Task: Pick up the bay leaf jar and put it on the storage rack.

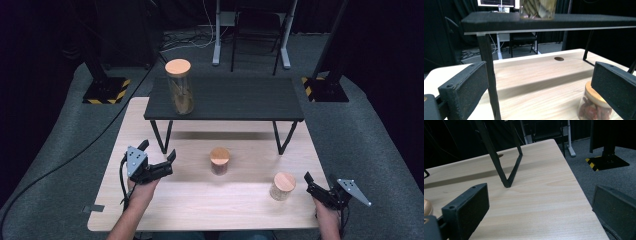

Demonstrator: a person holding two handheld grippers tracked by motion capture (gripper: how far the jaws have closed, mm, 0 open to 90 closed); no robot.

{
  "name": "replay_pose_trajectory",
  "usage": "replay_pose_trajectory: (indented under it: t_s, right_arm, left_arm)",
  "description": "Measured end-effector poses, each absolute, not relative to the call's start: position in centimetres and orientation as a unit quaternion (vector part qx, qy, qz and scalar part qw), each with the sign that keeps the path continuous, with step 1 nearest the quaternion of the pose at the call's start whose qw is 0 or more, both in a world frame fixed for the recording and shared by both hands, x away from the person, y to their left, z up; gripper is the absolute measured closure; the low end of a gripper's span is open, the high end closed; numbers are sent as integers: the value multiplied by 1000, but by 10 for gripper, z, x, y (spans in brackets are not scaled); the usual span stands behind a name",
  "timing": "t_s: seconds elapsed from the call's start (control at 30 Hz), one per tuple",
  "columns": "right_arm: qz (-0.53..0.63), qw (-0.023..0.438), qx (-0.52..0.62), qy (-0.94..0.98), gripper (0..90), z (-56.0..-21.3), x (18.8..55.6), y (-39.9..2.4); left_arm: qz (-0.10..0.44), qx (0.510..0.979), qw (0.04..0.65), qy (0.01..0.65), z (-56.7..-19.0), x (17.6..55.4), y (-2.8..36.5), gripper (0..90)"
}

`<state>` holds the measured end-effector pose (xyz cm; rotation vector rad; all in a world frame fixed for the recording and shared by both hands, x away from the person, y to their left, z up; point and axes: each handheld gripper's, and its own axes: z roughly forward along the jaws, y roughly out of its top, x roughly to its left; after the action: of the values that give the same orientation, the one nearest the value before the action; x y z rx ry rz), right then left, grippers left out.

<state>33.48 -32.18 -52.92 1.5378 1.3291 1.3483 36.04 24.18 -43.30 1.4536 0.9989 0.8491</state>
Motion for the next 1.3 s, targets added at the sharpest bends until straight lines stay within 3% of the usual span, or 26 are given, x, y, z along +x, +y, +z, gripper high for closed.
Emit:
replay_pose_trajectory:
  t_s: [1.3]
  right_arm:
    - [517,344,594,511,5,-529,335,-322]
  left_arm:
    - [357,630,528,445,-503,339,270,7]
